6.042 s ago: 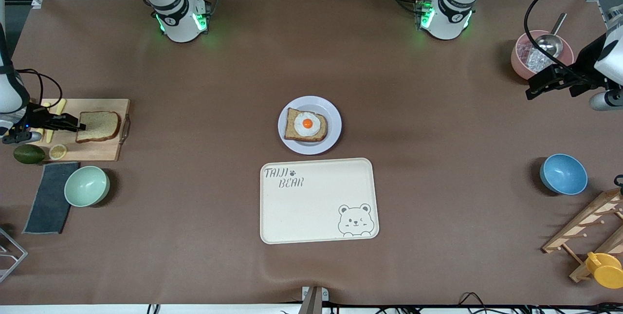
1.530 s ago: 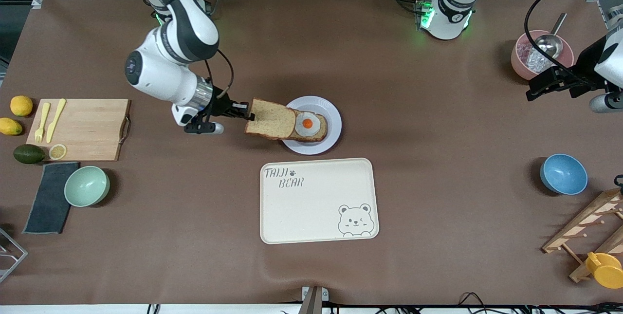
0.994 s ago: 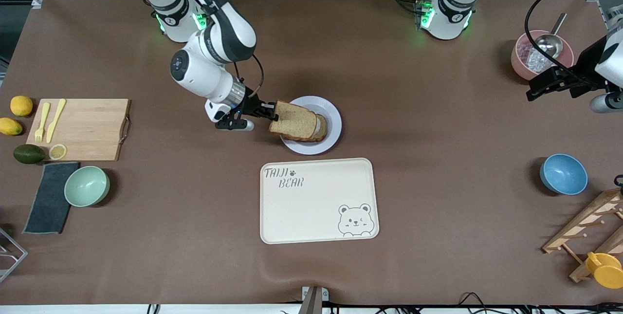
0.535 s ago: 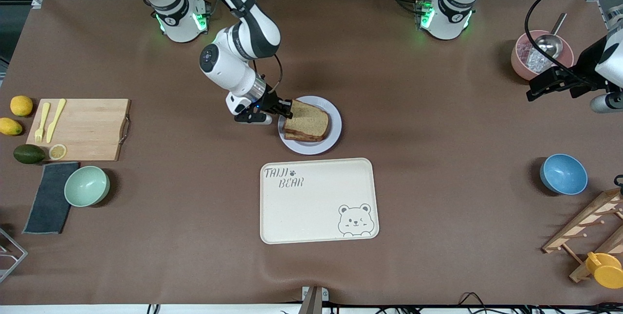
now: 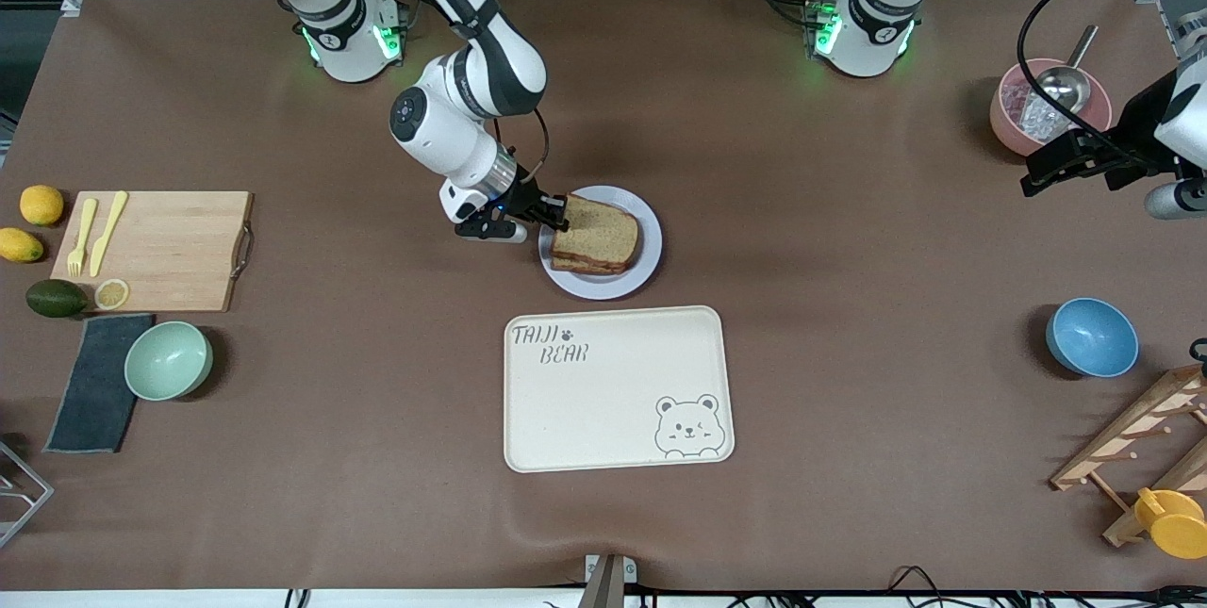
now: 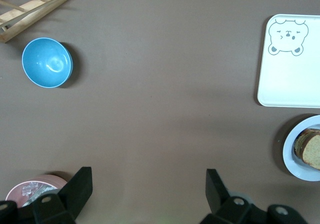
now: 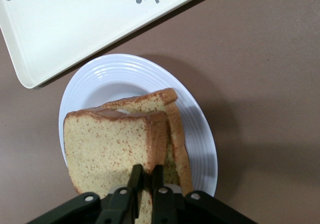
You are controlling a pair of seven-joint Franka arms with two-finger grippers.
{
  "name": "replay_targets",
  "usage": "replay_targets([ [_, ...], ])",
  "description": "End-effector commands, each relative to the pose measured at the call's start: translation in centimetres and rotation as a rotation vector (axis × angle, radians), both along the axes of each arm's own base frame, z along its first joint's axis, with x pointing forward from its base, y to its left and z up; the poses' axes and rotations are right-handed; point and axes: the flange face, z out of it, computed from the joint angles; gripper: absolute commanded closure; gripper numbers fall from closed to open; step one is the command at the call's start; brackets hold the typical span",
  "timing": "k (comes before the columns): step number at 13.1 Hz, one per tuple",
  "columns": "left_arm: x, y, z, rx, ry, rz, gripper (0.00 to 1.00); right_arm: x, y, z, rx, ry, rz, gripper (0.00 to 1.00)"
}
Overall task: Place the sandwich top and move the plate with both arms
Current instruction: 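Lower the bread slice onto the egg slice with the right gripper, then release the bread and retract the right gripper while the left gripper approaches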
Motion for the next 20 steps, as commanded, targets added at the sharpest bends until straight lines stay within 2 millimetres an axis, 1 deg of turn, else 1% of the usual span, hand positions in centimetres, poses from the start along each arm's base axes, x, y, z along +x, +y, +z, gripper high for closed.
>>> replay_targets([
  [1, 0.2, 0.2, 0.5, -0.029, -0.011, -0.010, 0.00, 0.3, -0.1, 0.6, 0.020, 0.000, -0.024, 0.46],
  [2, 0.2, 0.2, 0.4, -0.029, -0.010, -0.010, 0.00, 0.3, -0.1, 0.8, 0.022, 0.001, -0.028, 0.39],
  [3, 0.2, 0.0, 0.4, -0.029, -0.011, -0.013, 0.00, 0.4, -0.2, 1.0, 0.027, 0.001, -0.034, 0.38],
  [4, 0.3, -0.1, 0.4, -0.029, -0.016, -0.016, 0.00, 0.4, -0.2, 1.1, 0.028, 0.000, -0.034, 0.35],
  [7, 0.3, -0.2, 0.4, -0.029, -0.019, -0.016, 0.00, 0.9, -0.5, 2.0, 0.050, 0.006, -0.050, 0.34],
  [8, 0.5, -0.3, 0.4, -0.031, -0.028, -0.016, 0.00, 1.3, -1.0, 2.4, 0.057, 0.007, -0.058, 0.33],
  [10, 1.0, -0.4, -0.2, -0.042, -0.027, -0.015, 0.00, 2.3, -2.0, 3.6, 0.087, 0.024, -0.069, 0.33],
  [11, 1.3, -0.6, -0.5, -0.063, -0.031, -0.014, 0.00, 3.0, -2.8, 4.3, 0.106, 0.043, -0.075, 0.33],
  [12, 1.6, -0.9, -1.1, -0.073, -0.024, -0.016, 0.00, 3.7, -3.6, 5.1, 0.125, 0.052, -0.083, 0.33],
  [13, 2.0, -1.2, -1.8, -0.075, -0.018, -0.020, 0.00, 4.2, -4.2, 5.5, 0.127, 0.045, -0.086, 0.29],
  [15, 2.9, -1.8, -3.6, -0.090, 0.000, -0.023, 0.00, 5.7, -6.3, 6.6, 0.132, 0.022, -0.114, 0.29],
  [16, 3.6, -2.5, -4.7, -0.113, 0.008, -0.027, 0.00, 6.3, -6.7, 6.9, 0.133, 0.022, -0.109, 0.29],
  [17, 4.2, -3.1, -6.2, -0.125, 0.019, -0.031, 0.00, 7.4, -7.7, 7.5, 0.136, 0.018, -0.110, 0.29],
  [18, 4.8, -3.8, -8.2, -0.127, 0.030, -0.037, 0.00, 8.7, -8.5, 8.3, 0.127, 0.015, -0.084, 0.31],
  [19, 5.2, -5.2, -10.3, -0.128, 0.038, -0.054, 0.00, 10.4, -10.6, 9.0, 0.102, 0.020, -0.055, 0.31],
  [20, 5.2, -5.5, -12.5, -0.125, 0.047, -0.055, 0.00, 11.7, -12.4, 9.8, 0.089, 0.035, -0.026, 0.31],
])
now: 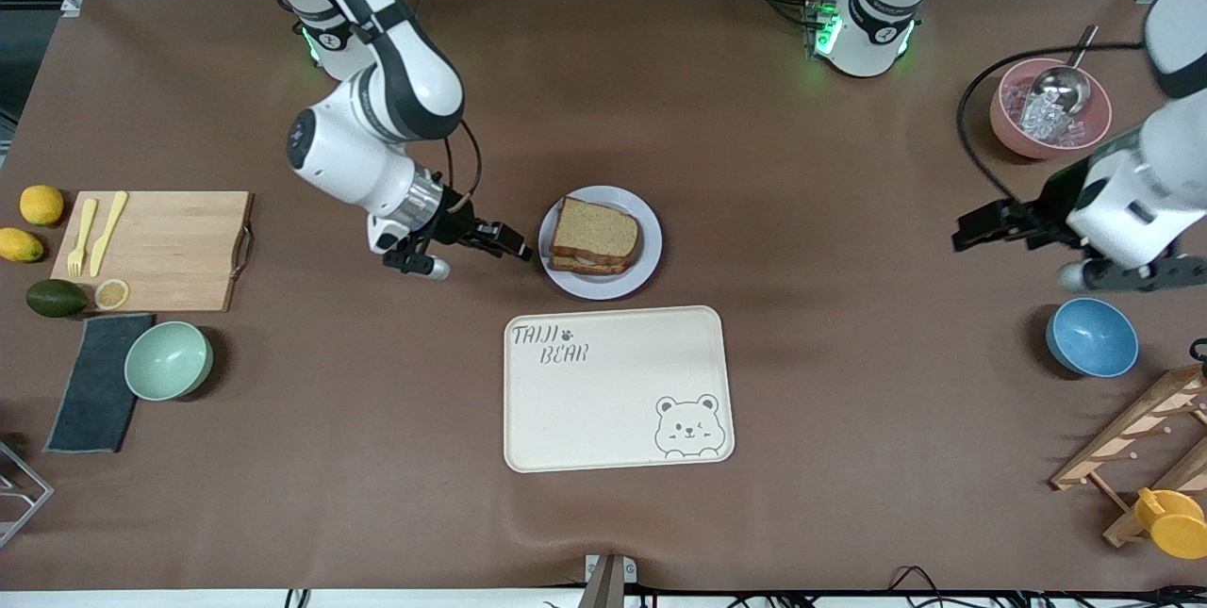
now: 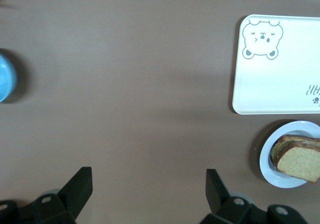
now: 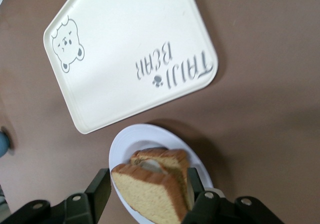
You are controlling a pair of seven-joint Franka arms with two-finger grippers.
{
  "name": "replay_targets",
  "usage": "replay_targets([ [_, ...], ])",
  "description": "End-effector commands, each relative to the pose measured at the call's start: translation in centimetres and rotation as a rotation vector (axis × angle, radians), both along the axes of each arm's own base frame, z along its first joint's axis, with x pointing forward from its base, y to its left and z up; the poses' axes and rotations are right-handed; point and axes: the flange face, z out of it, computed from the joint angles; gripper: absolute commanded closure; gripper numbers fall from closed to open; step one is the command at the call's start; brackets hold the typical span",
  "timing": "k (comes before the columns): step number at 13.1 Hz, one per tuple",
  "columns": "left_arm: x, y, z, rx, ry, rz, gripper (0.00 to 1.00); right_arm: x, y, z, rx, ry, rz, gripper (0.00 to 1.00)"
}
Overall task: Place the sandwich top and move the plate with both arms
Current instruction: 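Release the bread and retract the right gripper while the left gripper approaches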
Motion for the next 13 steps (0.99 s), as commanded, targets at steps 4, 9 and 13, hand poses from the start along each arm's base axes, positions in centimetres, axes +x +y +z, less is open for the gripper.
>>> replay_targets([
  [4, -0.6, -5.0, -11.9, -0.098, -0.029, -0.008, 0.00, 6.5, -11.0, 5.8, -0.049, 0.072, 0.110, 0.29],
  [9, -3.7, -8.7, -19.9, -0.248, 0.087, 0.076, 0.00, 9.0, -19.5, 8.7, -0.142, 0.042, 0.178, 0.22],
  [13, -5.0, -10.6, -24.4, -0.362, 0.143, 0.045, 0.00, 10.2, -26.9, 13.3, -0.246, 0.015, 0.303, 0.00],
])
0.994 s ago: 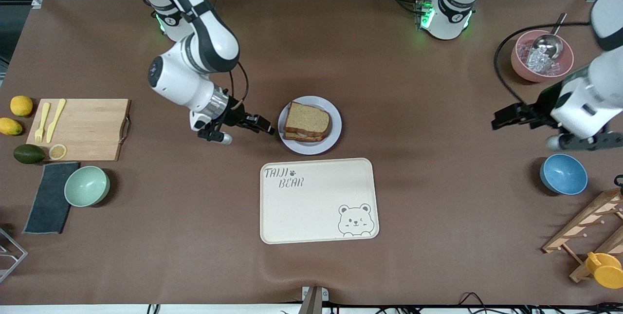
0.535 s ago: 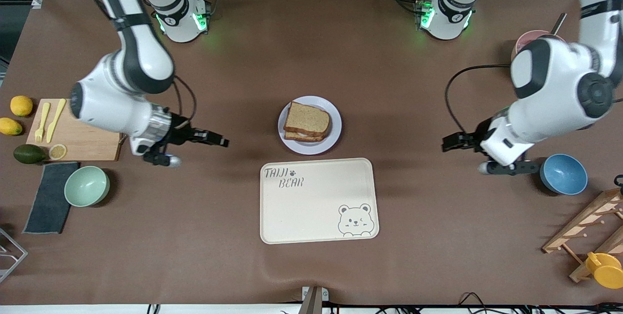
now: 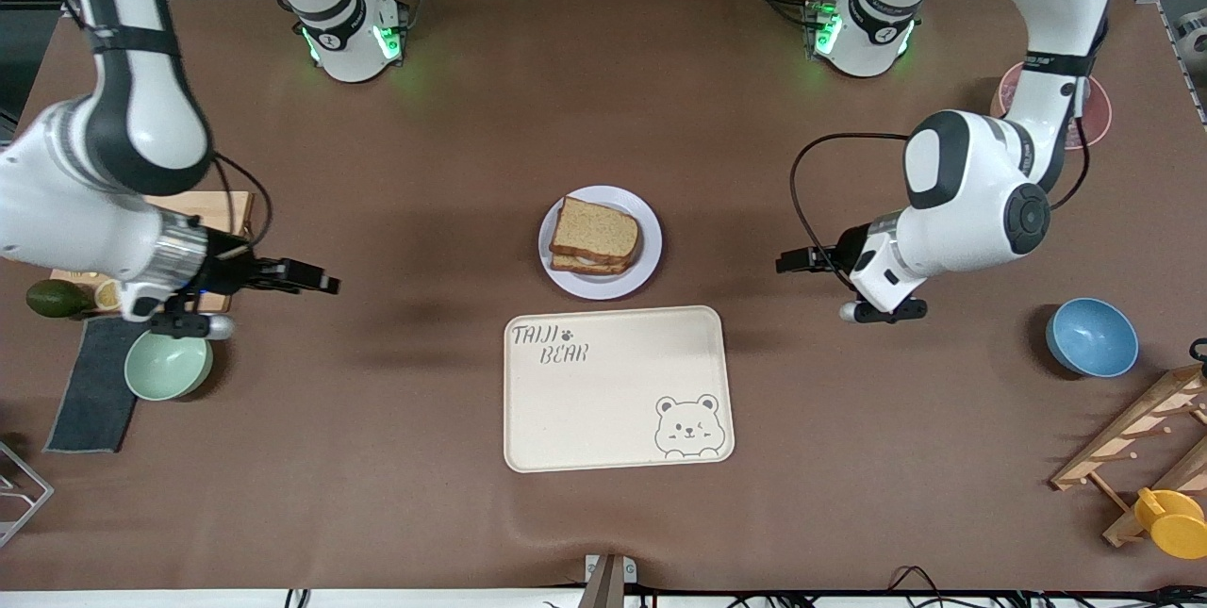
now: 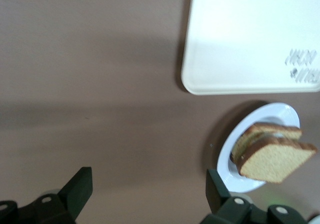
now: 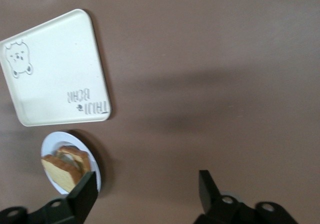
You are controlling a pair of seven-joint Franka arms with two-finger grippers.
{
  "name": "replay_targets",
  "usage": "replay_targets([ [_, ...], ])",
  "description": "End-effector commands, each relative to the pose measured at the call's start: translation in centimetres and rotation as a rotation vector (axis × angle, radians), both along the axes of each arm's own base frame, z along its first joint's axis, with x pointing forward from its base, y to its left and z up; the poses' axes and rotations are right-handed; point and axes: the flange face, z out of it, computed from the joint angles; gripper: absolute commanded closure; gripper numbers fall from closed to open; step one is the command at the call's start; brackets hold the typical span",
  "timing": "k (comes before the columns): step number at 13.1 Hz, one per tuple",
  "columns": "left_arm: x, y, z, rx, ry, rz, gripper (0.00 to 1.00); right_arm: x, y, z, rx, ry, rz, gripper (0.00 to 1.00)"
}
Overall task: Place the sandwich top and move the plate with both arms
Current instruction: 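Release the bread and retract the right gripper while the left gripper approaches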
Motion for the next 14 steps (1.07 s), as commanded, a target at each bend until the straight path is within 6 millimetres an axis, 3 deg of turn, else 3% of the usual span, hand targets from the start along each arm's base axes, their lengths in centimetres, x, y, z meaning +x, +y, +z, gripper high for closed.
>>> replay_targets([
  [1, -0.7, -0.9, -3.1, -0.084, -0.009, 0.001, 0.00, 0.7, -3.7, 3.9, -0.091, -0.015, 0.070, 0.00],
  [3, -1.0, -1.5, -5.2, -0.158, 0.002, -0.005, 0.00, 0.8, -4.5, 6.9, -0.142, -0.015, 0.130, 0.00],
  [6, -1.8, -2.8, -7.8, -0.219, 0.026, -0.031, 0.00, 0.2, -6.7, 12.8, -0.256, -0.021, 0.191, 0.00],
  [8, -2.0, -2.9, -9.1, -0.249, 0.033, -0.024, 0.00, -0.8, -8.3, 16.5, -0.258, -0.002, 0.202, 0.00],
  [9, -2.1, -3.3, -9.6, -0.274, 0.020, -0.022, 0.00, -1.4, -8.7, 16.9, -0.256, 0.016, 0.250, 0.00],
  [11, -2.7, -4.4, -11.1, -0.315, 0.027, -0.024, 0.00, -4.4, -9.2, 20.9, -0.333, -0.015, 0.266, 0.00],
  [14, -3.2, -5.7, -12.8, -0.324, -0.003, -0.024, 0.02, -7.0, -10.6, 21.1, -0.340, -0.018, 0.241, 0.00],
])
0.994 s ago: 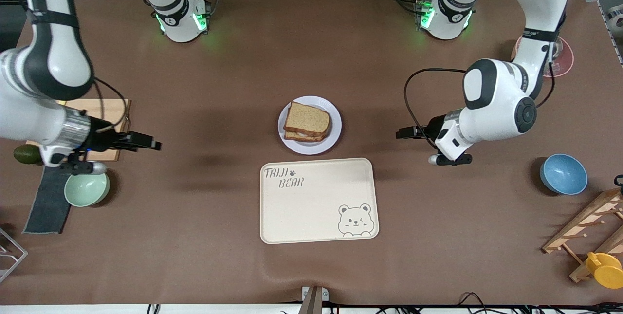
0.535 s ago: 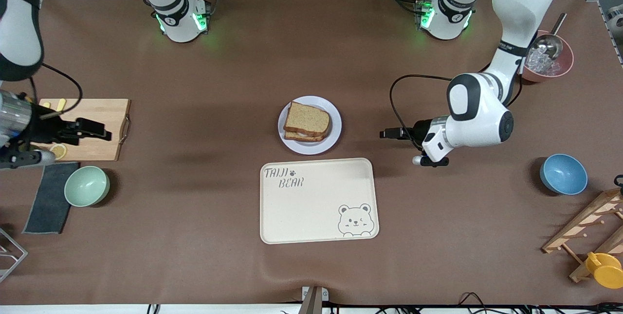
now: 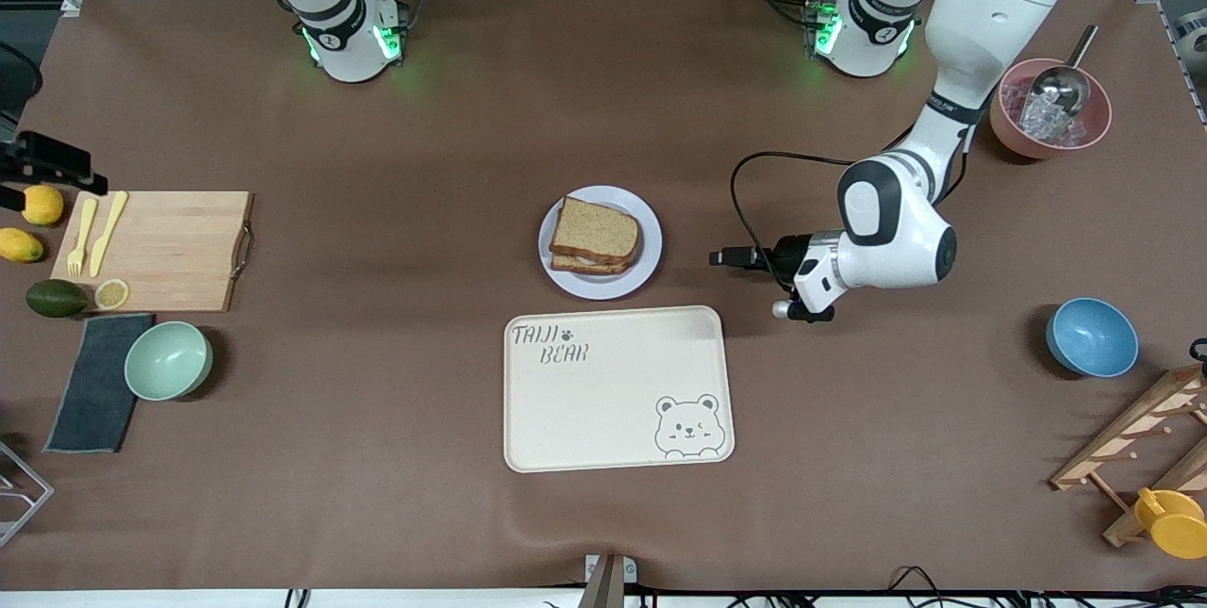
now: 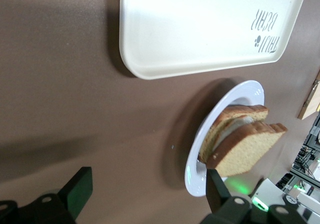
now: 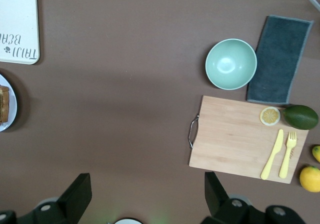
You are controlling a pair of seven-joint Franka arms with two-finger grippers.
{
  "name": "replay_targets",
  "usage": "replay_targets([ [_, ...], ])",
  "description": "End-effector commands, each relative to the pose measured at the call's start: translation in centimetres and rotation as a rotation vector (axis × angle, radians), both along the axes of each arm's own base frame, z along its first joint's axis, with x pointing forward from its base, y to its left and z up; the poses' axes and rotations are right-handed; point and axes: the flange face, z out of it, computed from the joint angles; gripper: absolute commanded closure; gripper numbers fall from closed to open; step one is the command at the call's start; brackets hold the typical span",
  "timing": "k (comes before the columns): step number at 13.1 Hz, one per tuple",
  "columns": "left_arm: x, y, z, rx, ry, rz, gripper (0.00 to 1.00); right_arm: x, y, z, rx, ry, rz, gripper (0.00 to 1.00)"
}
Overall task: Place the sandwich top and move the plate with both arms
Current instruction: 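Grasp the white plate rim with the left gripper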
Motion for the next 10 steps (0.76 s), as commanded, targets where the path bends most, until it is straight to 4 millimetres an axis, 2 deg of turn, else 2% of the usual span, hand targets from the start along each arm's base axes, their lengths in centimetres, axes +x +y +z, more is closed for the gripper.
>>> replay_targets([
  [1, -0.6, -2.0, -1.2, -0.027, -0.023, 0.026, 0.04, -3.1, -1.6, -0.7, -0.012, 0.007, -0.017, 0.00],
  [3, -1.3, -3.6, -1.7, -0.062, -0.051, 0.034, 0.13, -4.2, -1.3, -3.0, -0.016, -0.080, -0.015, 0.00],
  [4, -1.7, -4.0, -2.3, -0.091, -0.056, 0.040, 0.15, -3.7, -0.9, -3.3, -0.020, -0.103, -0.010, 0.00],
  [5, -2.3, -3.9, -3.0, -0.125, -0.072, 0.046, 0.18, -3.0, -0.7, -3.0, -0.024, -0.114, -0.010, 0.00],
  [6, -2.8, -3.8, -3.7, -0.165, -0.098, 0.059, 0.20, -2.3, -0.2, -1.9, -0.031, -0.136, -0.024, 0.00],
  [8, -3.6, -3.6, -5.5, -0.230, -0.163, 0.071, 0.29, -1.6, 1.8, -1.4, -0.036, -0.132, -0.127, 0.00],
  [10, -3.8, -4.2, -5.4, -0.253, -0.168, 0.086, 0.35, -1.5, 3.7, -1.7, -0.062, -0.115, -0.208, 0.00],
])
